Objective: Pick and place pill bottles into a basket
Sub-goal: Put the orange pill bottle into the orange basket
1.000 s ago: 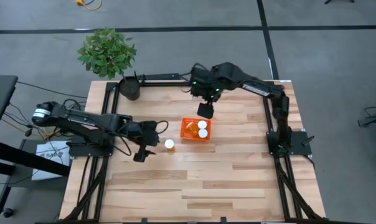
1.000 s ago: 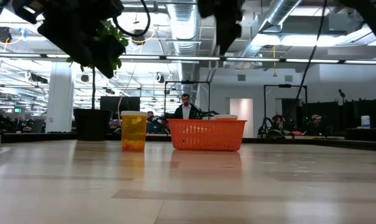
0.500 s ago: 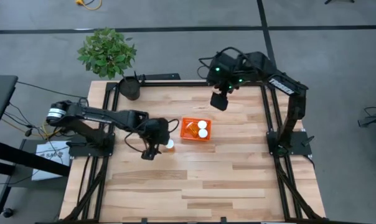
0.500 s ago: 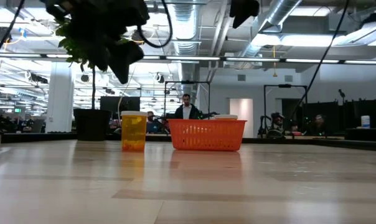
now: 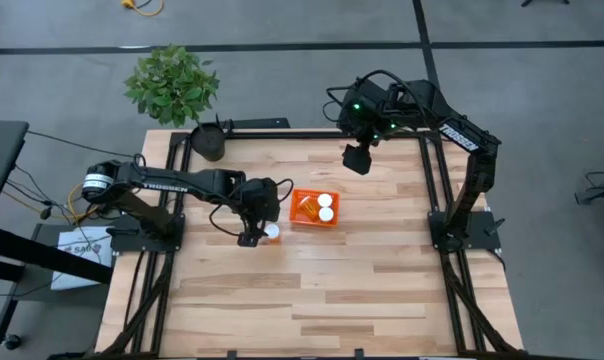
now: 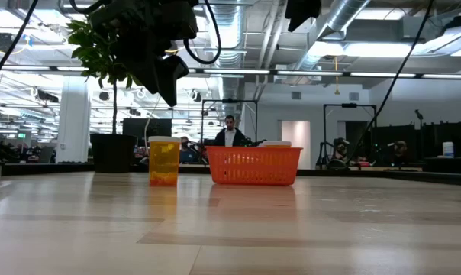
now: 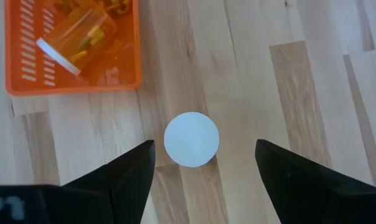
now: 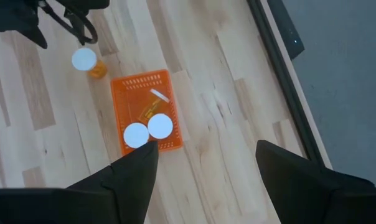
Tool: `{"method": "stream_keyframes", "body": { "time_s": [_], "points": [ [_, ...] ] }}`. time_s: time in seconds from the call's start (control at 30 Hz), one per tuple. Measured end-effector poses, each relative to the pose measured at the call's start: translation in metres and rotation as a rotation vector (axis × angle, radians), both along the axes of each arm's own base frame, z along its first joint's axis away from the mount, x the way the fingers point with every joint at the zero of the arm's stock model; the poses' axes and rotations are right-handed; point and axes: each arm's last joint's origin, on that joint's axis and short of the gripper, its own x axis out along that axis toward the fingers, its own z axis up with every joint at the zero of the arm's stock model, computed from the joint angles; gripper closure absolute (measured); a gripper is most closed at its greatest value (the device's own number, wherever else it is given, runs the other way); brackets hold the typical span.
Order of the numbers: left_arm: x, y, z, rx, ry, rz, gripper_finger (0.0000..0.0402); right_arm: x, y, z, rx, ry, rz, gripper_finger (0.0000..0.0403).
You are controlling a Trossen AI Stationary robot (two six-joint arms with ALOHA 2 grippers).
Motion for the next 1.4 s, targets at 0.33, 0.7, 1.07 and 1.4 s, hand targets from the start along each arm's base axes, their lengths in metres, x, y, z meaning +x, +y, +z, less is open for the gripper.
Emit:
{"method": "stream_keyframes", "body": {
  "time_s": [0.33, 0.7, 1.07, 1.4],
  "points": [
    [0.000, 0.003, -0.005, 0.010, 0.034, 0.110, 0.0132, 0.000, 0.000, 0.000, -0.020, 0.007, 0.040, 0.0137],
    [0.006, 0.012, -0.009, 0.012, 0.015, 0.116, 0.0085, 0.000, 0.000, 0.000, -0.031, 0.011, 0.062, 0.0137],
    [0.011, 0.012, -0.014, 0.038, 0.020, 0.107, 0.0083, 0.000, 0.000, 0.000, -0.037, 0.013, 0.074, 0.0137],
    [0.011, 0.005, -0.015, 0.026, 0.039, 0.086, 0.0083, 0.000, 0.000, 0.000, -0.044, 0.016, 0.091, 0.0137]
  ]
}}
